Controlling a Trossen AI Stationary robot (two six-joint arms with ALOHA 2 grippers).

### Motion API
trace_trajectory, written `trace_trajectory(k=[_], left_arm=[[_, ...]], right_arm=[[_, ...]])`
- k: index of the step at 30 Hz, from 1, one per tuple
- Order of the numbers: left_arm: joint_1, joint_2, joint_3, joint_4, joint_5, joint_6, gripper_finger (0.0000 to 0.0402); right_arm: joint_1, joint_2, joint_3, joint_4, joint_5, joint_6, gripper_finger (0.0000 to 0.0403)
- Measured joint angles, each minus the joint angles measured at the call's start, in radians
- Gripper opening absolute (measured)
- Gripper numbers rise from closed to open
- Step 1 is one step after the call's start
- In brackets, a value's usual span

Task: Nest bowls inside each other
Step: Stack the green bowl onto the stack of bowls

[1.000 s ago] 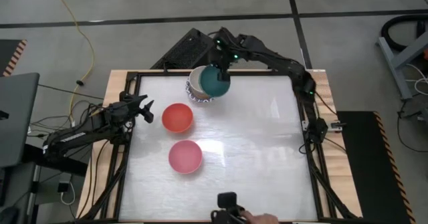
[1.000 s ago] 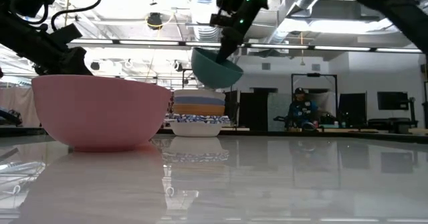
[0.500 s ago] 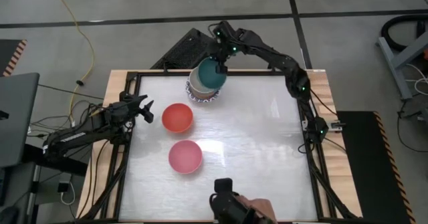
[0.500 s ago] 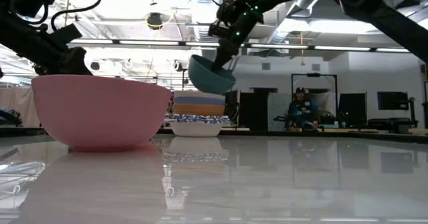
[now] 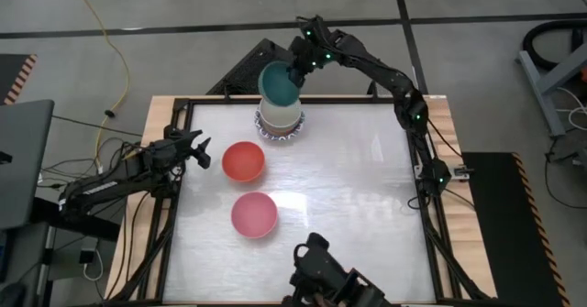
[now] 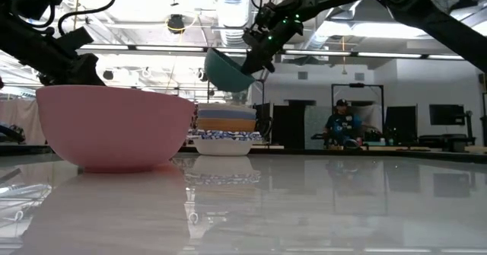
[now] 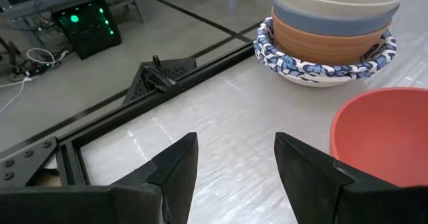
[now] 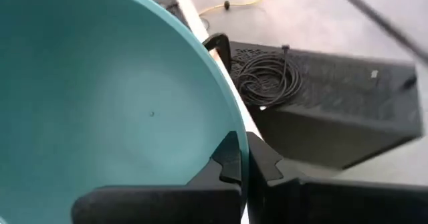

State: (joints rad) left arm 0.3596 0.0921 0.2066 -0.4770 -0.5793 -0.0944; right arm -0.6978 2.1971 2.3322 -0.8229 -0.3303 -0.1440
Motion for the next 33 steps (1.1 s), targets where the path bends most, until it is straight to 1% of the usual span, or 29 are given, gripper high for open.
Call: trace_trajectory(k=[2, 6, 8, 13, 17, 19, 26, 30, 33], left_arm=[[0.0, 0.0, 0.0, 0.0, 0.0, 0.0, 0.019], [0.0, 0.0, 0.0, 0.0, 0.0, 0.0, 0.019], [0.0, 0.0, 0.0, 0.0, 0.0, 0.0, 0.019], [0.0, 0.0, 0.0, 0.0, 0.0, 0.0, 0.019], [0.0, 0.0, 0.0, 0.0, 0.0, 0.0, 0.019], [0.0, 0.0, 0.0, 0.0, 0.0, 0.0, 0.019], [0.0, 0.0, 0.0, 0.0, 0.0, 0.0, 0.019], [0.0, 0.0, 0.0, 0.0, 0.0, 0.0, 0.019], [0.0, 0.0, 0.0, 0.0, 0.0, 0.0, 0.019]], right_arm=[[0.0, 0.0, 0.0, 0.001, 0.0, 0.102, 0.001], [-0.004, 0.0, 0.0, -0.04, 0.016, 0.255, 0.001], [-0.006, 0.0, 0.0, -0.072, 0.02, 0.291, 0.001], [-0.005, 0.0, 0.0, -0.162, 0.047, 0.319, 0.001], [0.001, 0.0, 0.0, -0.2, 0.053, 0.334, 0.001], [0.009, 0.0, 0.0, -0.205, 0.07, 0.346, 0.001], [0.035, 0.0, 0.0, -0.224, 0.073, 0.338, 0.0011], [0.046, 0.0, 0.0, -0.225, 0.099, 0.329, 0.0011], [0.046, 0.0, 0.0, -0.227, 0.099, 0.319, 0.0011]])
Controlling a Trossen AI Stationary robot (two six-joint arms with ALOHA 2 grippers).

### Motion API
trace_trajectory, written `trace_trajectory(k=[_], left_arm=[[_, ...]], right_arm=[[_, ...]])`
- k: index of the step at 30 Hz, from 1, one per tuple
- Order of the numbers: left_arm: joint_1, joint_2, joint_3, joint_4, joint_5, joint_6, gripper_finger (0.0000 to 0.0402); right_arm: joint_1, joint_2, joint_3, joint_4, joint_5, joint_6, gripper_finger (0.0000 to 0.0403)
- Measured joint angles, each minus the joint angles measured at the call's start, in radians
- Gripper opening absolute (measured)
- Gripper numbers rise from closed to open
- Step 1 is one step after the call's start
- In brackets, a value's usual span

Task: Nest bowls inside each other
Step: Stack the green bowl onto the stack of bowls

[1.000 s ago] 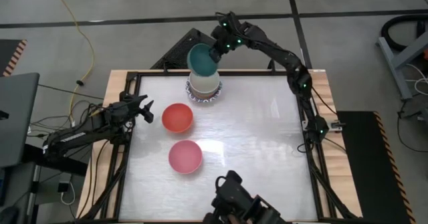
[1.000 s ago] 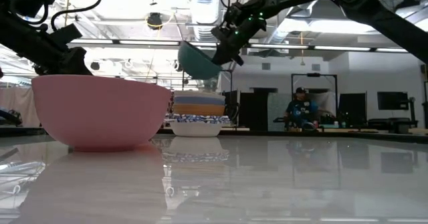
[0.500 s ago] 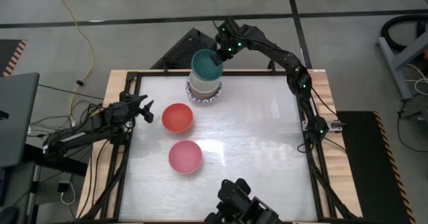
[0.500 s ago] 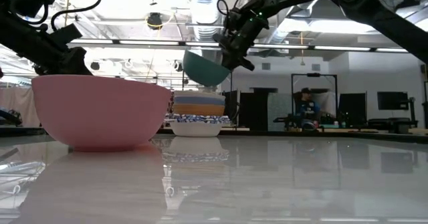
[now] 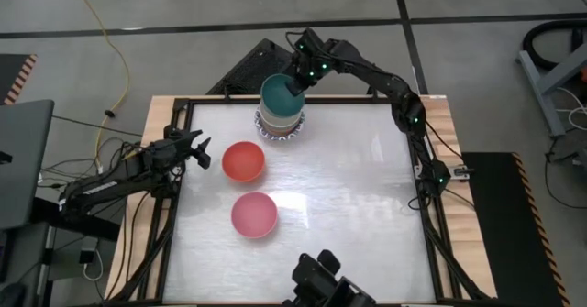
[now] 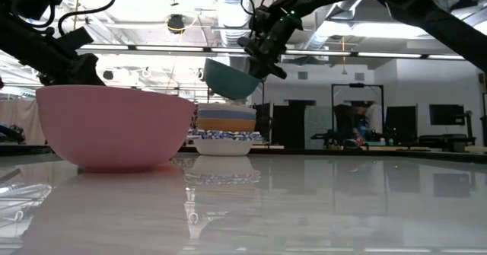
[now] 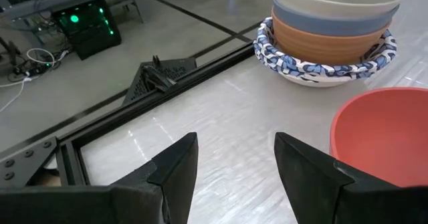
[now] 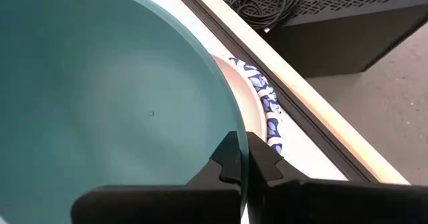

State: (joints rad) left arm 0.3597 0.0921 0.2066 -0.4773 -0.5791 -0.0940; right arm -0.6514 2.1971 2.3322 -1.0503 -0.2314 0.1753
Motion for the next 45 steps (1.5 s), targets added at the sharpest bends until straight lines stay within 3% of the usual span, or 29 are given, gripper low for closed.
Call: trace_trajectory(k=[34, 45], left_arm=[[0.0, 0.0, 0.0, -0.004, 0.035, 0.002, 0.019], [0.0, 0.0, 0.0, -0.004, 0.034, -0.001, 0.019]], right_arm=[[-0.004, 0.116, 0.002, 0.005, 0.013, -0.052, 0.0012], [0.01, 0.115, 0.002, 0.05, 0.024, -0.122, 0.0072]])
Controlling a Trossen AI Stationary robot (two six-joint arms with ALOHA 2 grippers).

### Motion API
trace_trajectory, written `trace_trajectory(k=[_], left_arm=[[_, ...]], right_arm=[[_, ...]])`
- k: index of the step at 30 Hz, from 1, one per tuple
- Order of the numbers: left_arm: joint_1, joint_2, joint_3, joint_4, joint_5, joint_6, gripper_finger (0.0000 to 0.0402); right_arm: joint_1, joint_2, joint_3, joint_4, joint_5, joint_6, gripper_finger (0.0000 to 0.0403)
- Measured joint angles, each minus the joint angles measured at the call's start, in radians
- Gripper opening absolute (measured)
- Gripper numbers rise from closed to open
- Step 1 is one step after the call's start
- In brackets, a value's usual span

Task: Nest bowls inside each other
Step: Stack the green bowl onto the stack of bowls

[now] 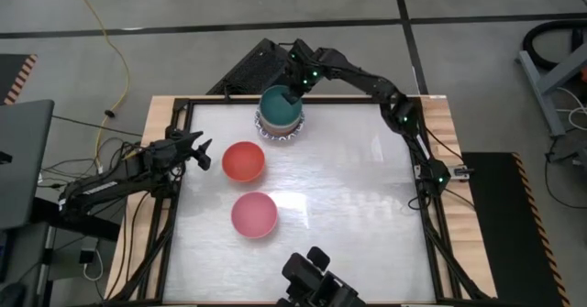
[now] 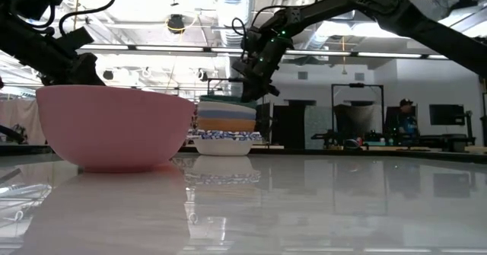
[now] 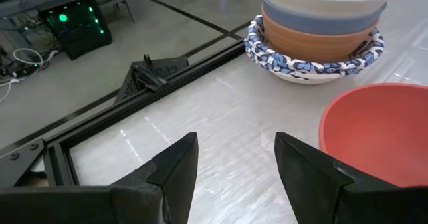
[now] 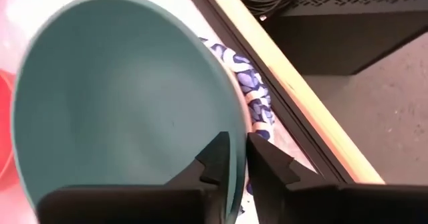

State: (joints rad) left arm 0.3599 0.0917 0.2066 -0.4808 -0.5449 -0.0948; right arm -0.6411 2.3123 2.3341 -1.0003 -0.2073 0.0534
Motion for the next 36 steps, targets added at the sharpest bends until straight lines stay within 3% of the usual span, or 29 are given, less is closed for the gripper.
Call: trace_trajectory(k=[10, 16, 27, 33, 36], left_arm=[[0.0, 0.0, 0.0, 0.0, 0.0, 0.0, 0.019], [0.0, 0.0, 0.0, 0.0, 0.0, 0.0, 0.019], [0.0, 0.0, 0.0, 0.0, 0.0, 0.0, 0.019], [0.0, 0.0, 0.0, 0.0, 0.0, 0.001, 0.019], [0.0, 0.0, 0.0, 0.0, -0.001, 0.001, 0.019]], right_arm=[[0.013, 0.0, 0.0, 0.013, 0.001, -0.039, 0.0136], [0.008, -0.001, 0.0, 0.014, 0.002, -0.036, 0.0153], [-0.016, -0.056, 0.018, 0.023, -0.016, -0.033, 0.0148], [-0.04, -0.052, 0.018, 0.045, -0.208, -0.043, 0.012], [-0.06, -0.033, 0.017, 0.044, -0.21, -0.043, 0.0092]])
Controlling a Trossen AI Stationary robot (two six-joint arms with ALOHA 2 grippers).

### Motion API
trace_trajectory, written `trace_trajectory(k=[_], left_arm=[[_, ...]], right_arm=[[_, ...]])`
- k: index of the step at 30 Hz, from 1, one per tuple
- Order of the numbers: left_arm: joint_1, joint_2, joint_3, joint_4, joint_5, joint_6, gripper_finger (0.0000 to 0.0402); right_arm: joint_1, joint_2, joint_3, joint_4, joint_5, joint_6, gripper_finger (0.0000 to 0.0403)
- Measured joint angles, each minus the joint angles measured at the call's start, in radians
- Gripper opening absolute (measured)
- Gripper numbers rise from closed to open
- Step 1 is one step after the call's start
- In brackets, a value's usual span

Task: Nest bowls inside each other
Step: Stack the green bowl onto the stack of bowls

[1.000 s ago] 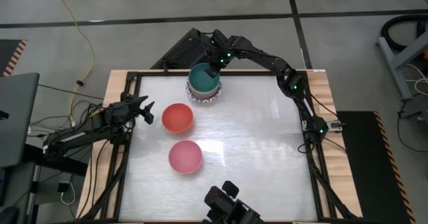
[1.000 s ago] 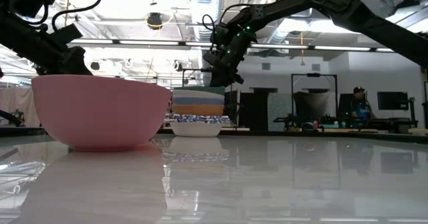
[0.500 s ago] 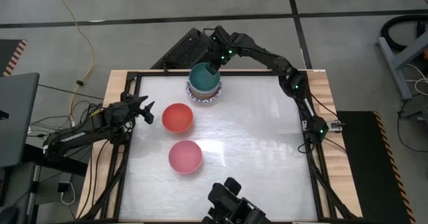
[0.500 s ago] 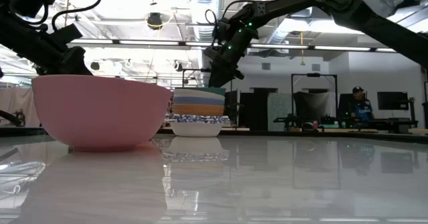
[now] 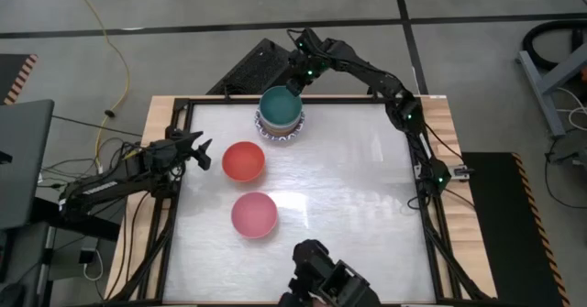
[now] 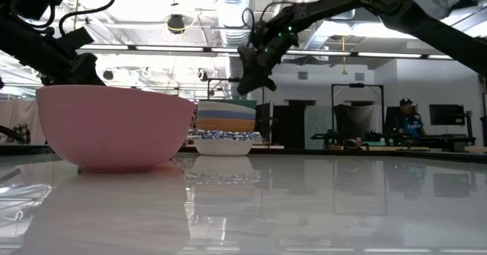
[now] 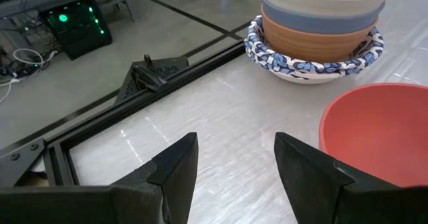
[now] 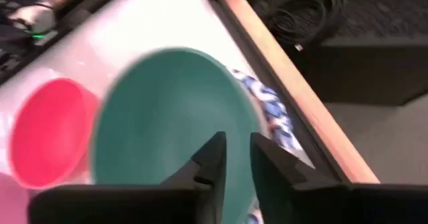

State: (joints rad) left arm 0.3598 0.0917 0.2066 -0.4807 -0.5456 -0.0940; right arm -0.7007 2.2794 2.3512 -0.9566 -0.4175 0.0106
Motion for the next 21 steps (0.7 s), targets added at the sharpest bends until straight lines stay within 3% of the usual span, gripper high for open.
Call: trace_trajectory(k=[7, 21], left_arm=[[0.0, 0.0, 0.0, 0.0, 0.0, 0.0, 0.019], [0.0, 0.0, 0.0, 0.0, 0.0, 0.0, 0.019]], right_arm=[[-0.018, 0.001, -0.054, 0.046, 0.001, 0.016, 0.0053], [-0.015, -0.008, -0.082, 0.071, 0.004, 0.017, 0.0046]])
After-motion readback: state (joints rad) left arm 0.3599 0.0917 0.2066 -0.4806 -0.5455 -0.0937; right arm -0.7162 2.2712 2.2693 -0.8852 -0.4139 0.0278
